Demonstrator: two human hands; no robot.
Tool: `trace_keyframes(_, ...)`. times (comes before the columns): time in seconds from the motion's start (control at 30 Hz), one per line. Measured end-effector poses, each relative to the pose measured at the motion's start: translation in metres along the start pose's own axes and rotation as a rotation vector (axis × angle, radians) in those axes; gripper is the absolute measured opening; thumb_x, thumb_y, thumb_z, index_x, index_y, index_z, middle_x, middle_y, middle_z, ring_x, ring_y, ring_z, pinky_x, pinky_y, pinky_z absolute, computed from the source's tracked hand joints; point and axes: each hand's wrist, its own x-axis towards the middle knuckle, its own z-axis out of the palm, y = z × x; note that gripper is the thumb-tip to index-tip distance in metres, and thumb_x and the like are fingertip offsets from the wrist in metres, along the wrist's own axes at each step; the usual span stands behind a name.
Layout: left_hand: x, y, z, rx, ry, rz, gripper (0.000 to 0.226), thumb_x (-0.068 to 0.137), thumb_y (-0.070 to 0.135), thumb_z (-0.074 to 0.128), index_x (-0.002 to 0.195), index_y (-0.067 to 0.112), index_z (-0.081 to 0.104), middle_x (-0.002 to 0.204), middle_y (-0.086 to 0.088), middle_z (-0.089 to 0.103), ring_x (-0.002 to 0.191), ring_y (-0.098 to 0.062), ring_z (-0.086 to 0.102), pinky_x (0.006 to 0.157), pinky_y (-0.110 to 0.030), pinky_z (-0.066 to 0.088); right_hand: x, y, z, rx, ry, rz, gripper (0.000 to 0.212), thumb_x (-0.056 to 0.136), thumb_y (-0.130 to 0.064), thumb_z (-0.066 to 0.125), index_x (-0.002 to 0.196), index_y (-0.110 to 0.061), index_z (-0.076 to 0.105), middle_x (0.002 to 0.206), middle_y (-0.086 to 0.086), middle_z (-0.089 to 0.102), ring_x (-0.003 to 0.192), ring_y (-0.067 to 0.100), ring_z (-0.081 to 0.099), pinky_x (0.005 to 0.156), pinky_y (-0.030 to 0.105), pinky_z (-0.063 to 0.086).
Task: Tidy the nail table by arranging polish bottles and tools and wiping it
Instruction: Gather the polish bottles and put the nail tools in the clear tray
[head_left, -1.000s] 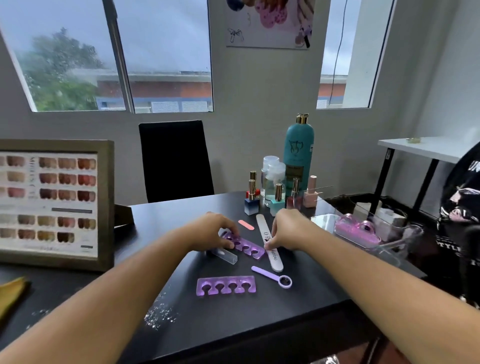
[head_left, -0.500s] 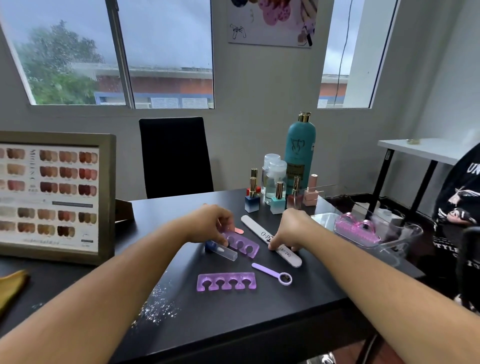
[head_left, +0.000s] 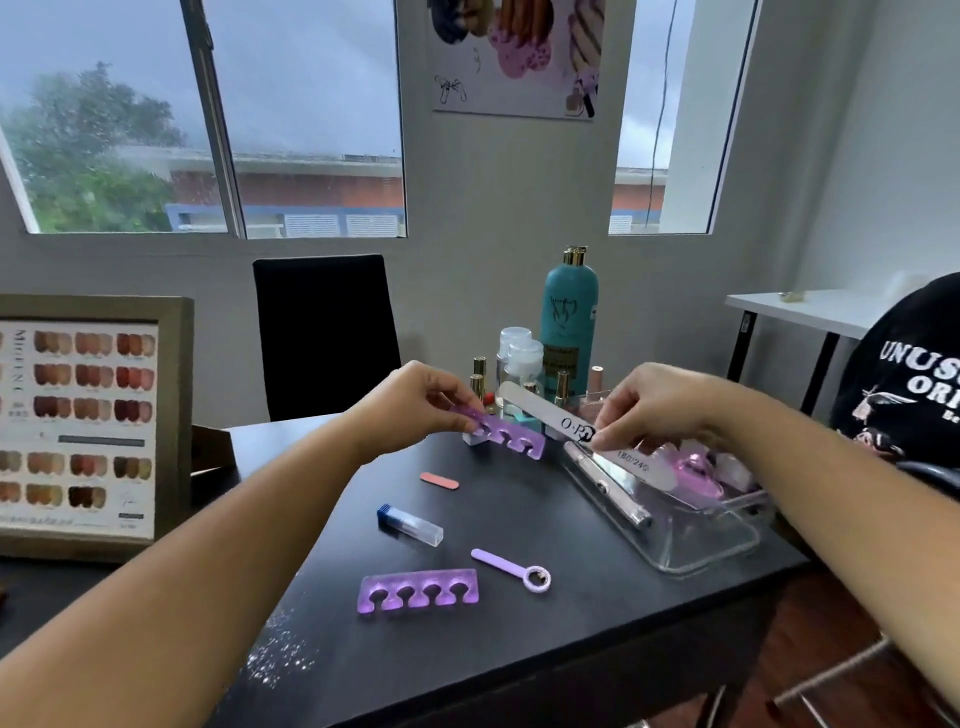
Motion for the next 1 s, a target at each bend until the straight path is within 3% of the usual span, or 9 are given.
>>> trace_keyframes(0.2, 0.04, 0.026, 0.037, -0.148, -0.038, 0.062, 0.019, 0.072, 0.006, 0.077, 0.076, 0.024, 0.072, 0.063, 0.018, 0.069, 0.06, 0.007, 0.06, 0.063, -0.005, 0.043, -0.004, 0.047, -0.036, 0.047, 0.109, 0.098, 0.007, 0.071, -0.014, 0.081, 0.071, -0.01, 0.075, 0.068, 0.01, 0.07, 0.062, 0.02, 0.061, 0.062, 0.032, 0.052)
trace_keyframes(0.37, 0.065, 0.034, 0.078, -0.1, -0.148, 0.068, 0.025, 0.071, 0.012, 0.078, 0.072, 0.036, 0.07, 0.066, 0.02, 0.067, 0.066, 0.006, 0.06, 0.071, -0.012, 0.045, 0.002, 0.065, -0.026, 0.003, 0.127, 0.112, 0.01, 0.069, -0.015, 0.083, 0.067, -0.012, 0.074, 0.052, -0.004, 0.066, 0.045, 0.004, 0.055, 0.044, 0.016, 0.044)
trace_keyframes(0.53, 0.074, 0.034, 0.095, -0.024, -0.209, 0.105, 0.019, 0.072, 0.018, 0.079, 0.081, 0.034, 0.072, 0.072, 0.022, 0.066, 0.067, 0.013, 0.058, 0.066, -0.005, 0.043, 0.005, 0.073, -0.021, -0.031, 0.105, 0.105, 0.01, 0.068, -0.013, 0.083, 0.073, -0.008, 0.076, 0.052, -0.005, 0.067, 0.045, 0.001, 0.056, 0.05, 0.019, 0.05)
trace_keyframes(0.6, 0.076, 0.034, 0.098, 0.024, -0.2, 0.118, 0.023, 0.071, 0.022, 0.079, 0.091, 0.032, 0.071, 0.081, 0.023, 0.065, 0.072, 0.012, 0.057, 0.067, -0.002, 0.04, 0.003, 0.074, -0.024, -0.035, 0.13, 0.09, 0.012, 0.068, -0.012, 0.083, 0.077, -0.007, 0.077, 0.062, 0.002, 0.071, 0.052, 0.007, 0.061, 0.053, 0.02, 0.053)
trace_keyframes(0.67, 0.076, 0.035, 0.098, 0.043, -0.168, 0.126, 0.029, 0.071, 0.023, 0.079, 0.097, 0.033, 0.07, 0.089, 0.025, 0.064, 0.082, 0.01, 0.057, 0.071, -0.003, 0.038, 0.001, 0.074, -0.027, -0.067, 0.18, 0.062, 0.011, 0.069, -0.012, 0.083, 0.078, -0.01, 0.077, 0.067, 0.004, 0.072, 0.053, 0.007, 0.062, 0.048, 0.013, 0.046)
trace_keyframes(0.77, 0.072, 0.035, 0.092, 0.021, -0.094, 0.136, 0.03, 0.071, 0.019, 0.079, 0.092, 0.038, 0.069, 0.089, 0.024, 0.066, 0.078, 0.016, 0.056, 0.067, 0.001, 0.038, -0.001, 0.069, -0.028, -0.081, 0.227, 0.026, 0.009, 0.07, -0.013, 0.082, 0.077, -0.012, 0.077, 0.062, 0.001, 0.07, 0.051, 0.006, 0.06, 0.04, 0.009, 0.04)
trace_keyframes(0.93, 0.055, 0.029, 0.068, 0.059, -0.003, 0.111, 0.026, 0.07, 0.019, 0.08, 0.09, 0.032, 0.072, 0.086, 0.021, 0.068, 0.068, 0.017, 0.054, 0.065, 0.002, 0.037, -0.005, 0.051, -0.014, -0.036, 0.248, -0.093, 0.006, 0.073, -0.011, 0.079, 0.078, -0.01, 0.076, 0.066, 0.003, 0.071, 0.058, 0.013, 0.063, 0.061, 0.025, 0.058)
trace_keyframes(1.0, 0.044, 0.023, 0.053, 0.054, 0.024, 0.08, 0.024, 0.07, 0.018, 0.079, 0.089, 0.031, 0.072, 0.085, 0.021, 0.068, 0.069, 0.015, 0.055, 0.067, -0.001, 0.039, -0.007, 0.038, -0.004, 0.003, 0.244, -0.165, 0.005, 0.073, -0.013, 0.079, 0.077, -0.012, 0.076, 0.066, 0.001, 0.071, 0.058, 0.01, 0.064, 0.061, 0.022, 0.056)
